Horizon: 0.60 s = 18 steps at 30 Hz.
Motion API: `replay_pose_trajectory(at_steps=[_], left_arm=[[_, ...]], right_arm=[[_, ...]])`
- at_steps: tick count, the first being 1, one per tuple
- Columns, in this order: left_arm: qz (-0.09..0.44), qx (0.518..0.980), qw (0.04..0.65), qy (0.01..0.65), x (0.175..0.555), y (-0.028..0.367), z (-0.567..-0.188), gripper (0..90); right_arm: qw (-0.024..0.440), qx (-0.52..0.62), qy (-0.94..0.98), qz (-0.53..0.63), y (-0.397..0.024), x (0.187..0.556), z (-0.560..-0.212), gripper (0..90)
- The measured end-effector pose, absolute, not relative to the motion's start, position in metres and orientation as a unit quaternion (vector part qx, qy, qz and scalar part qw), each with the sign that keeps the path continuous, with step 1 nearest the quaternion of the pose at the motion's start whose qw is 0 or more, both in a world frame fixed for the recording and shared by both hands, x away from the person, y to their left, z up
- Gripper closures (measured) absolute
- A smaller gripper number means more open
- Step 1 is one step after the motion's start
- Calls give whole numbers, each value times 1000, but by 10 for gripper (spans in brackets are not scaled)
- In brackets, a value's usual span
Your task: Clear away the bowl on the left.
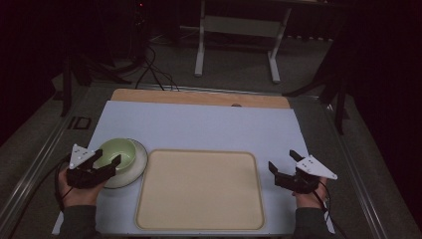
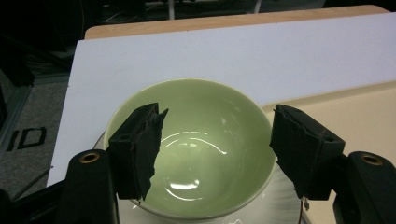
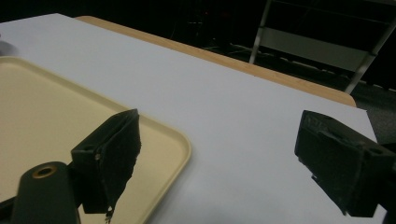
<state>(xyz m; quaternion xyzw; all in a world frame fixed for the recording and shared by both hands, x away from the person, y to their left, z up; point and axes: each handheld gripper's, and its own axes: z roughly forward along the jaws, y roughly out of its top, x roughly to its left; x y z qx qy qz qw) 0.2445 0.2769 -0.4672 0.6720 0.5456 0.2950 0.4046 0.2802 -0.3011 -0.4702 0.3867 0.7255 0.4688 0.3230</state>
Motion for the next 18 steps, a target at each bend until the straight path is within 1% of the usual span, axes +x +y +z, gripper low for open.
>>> replay_pose_trajectory(at_steps=[18], left_arm=[[304,651,402,567,251,288,-468,349]], right_arm=[[330,379,726,469,-300,280,-470,137]])
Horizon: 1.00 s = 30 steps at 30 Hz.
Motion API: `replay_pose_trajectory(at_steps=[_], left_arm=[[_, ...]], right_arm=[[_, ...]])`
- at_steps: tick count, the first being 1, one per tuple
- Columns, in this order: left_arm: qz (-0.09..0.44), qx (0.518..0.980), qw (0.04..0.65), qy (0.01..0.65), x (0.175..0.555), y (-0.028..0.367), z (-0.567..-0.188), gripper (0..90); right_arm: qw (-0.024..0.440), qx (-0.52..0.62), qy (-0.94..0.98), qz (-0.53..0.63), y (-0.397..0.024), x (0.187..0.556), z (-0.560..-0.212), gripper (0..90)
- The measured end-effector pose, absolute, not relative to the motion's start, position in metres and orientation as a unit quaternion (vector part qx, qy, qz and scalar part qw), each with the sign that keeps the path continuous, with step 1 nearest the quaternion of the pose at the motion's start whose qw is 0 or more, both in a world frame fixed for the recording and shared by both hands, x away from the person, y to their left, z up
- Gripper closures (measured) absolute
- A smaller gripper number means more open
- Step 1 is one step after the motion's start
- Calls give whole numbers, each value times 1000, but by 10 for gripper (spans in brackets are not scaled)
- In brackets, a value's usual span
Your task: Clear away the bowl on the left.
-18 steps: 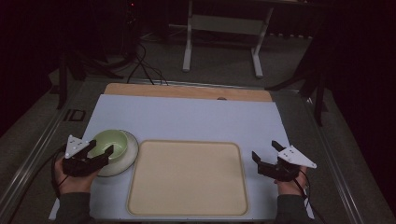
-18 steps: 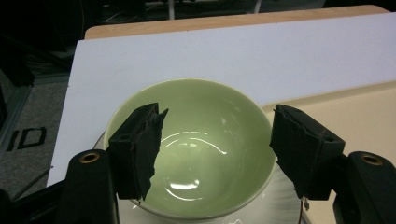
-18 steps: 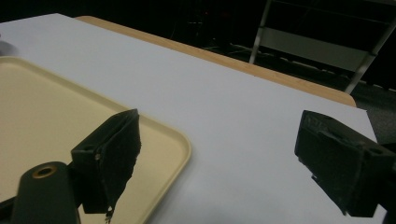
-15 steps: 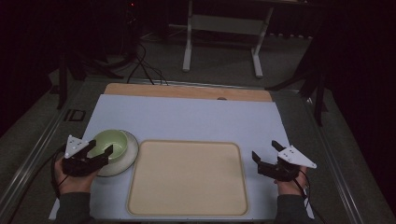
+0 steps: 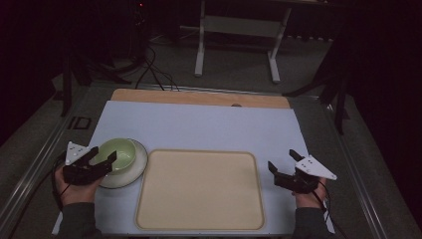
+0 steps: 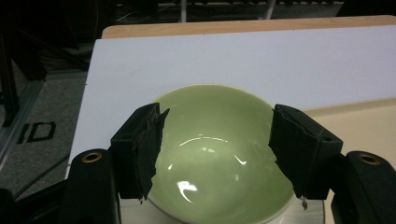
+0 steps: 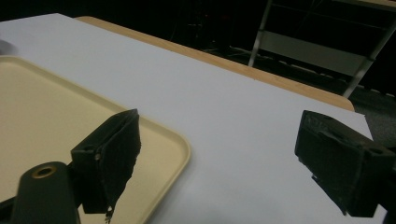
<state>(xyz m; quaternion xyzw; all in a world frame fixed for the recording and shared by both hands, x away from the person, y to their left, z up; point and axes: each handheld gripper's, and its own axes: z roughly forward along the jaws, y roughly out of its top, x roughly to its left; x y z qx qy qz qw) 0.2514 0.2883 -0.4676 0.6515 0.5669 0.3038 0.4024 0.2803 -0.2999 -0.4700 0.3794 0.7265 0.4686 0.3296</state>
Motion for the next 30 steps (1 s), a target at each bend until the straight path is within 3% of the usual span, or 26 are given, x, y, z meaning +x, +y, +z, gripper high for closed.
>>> replay_pose_trajectory(at_steps=[22,30], left_arm=[[309,642,367,597,266,302,-476,336],[303,639,351,614,273,305,-483,380]], right_arm=[[335,370,729,469,-297,280,-470,137],[339,374,724,471,-300,279,-469,138]])
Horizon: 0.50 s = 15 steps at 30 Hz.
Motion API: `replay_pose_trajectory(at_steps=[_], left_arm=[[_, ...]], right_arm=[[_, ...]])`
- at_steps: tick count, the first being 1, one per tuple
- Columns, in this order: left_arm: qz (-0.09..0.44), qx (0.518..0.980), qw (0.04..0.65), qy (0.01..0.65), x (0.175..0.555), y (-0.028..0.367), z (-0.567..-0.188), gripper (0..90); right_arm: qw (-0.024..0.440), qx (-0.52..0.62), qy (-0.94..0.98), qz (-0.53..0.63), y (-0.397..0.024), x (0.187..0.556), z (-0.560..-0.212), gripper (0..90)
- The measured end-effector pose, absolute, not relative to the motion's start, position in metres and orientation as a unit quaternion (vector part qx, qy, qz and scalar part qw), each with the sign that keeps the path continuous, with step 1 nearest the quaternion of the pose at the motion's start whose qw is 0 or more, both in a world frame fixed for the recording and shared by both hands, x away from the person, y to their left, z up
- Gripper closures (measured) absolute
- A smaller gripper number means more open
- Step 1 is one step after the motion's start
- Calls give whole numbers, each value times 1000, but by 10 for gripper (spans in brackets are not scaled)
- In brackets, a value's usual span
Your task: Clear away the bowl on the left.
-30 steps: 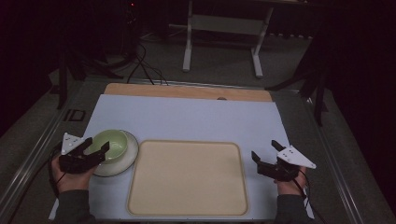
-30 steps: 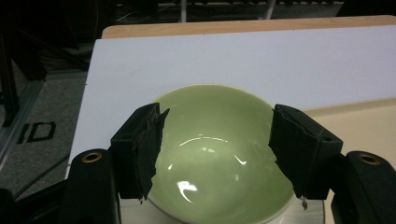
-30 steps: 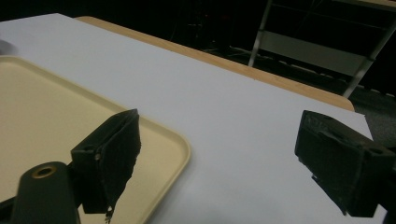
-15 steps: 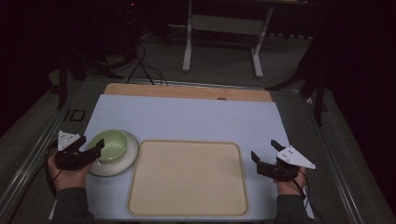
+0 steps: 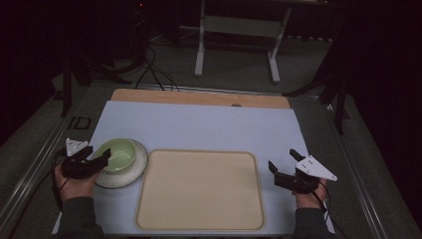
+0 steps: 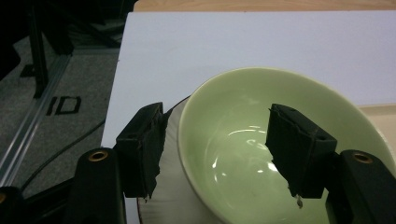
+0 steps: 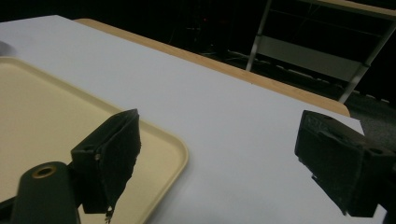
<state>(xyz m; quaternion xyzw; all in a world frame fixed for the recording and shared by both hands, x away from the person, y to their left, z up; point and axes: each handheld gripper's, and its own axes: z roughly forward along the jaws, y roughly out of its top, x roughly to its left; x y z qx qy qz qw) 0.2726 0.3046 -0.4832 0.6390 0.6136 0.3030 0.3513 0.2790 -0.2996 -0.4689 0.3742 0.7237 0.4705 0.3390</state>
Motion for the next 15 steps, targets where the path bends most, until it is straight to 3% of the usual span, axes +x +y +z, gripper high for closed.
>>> replay_pose_trajectory(at_steps=[9,15], left_arm=[[271,629,347,641,276,311,-490,425],[256,636,321,653,282,311,-495,503]], right_arm=[[342,374,721,473,-300,279,-468,138],[342,376,720,473,-301,279,-468,138]])
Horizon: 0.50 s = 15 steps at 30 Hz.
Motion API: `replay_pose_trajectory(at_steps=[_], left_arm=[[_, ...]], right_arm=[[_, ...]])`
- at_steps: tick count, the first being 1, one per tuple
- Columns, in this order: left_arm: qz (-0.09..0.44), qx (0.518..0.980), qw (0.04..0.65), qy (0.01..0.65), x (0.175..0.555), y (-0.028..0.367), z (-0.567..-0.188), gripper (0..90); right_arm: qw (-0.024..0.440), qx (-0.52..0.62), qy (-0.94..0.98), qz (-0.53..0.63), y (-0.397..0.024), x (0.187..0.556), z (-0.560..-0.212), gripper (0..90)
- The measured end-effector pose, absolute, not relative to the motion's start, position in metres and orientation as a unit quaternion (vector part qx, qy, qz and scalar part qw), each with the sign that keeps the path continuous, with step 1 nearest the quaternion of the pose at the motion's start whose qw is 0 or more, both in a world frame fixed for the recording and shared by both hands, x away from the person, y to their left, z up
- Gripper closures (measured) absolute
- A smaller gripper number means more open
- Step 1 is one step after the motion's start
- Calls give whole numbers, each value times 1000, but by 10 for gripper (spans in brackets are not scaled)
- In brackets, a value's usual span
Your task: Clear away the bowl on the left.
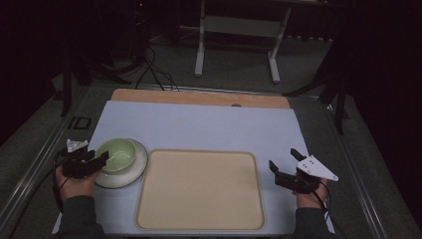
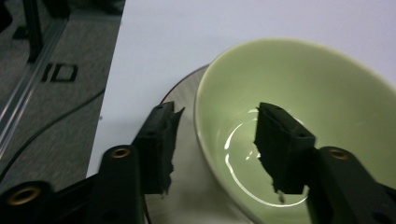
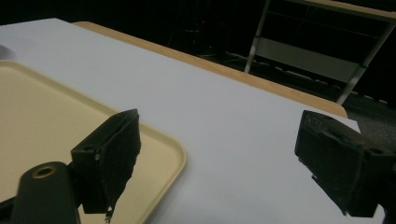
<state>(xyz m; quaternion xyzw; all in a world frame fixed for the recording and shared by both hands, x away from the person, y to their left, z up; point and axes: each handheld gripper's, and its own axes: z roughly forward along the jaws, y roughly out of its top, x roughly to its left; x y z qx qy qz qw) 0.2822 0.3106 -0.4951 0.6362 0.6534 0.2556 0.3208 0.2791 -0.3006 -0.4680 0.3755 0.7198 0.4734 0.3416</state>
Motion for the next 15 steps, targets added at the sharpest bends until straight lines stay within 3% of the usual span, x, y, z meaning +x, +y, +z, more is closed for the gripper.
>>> replay_pose_trajectory(at_steps=[10,15], left_arm=[[208,634,302,681,292,311,-503,672],[191,625,310,690,293,314,-504,710]], right_arm=[[343,375,721,471,-300,279,-468,138],[343,374,721,471,-300,279,-468,138]])
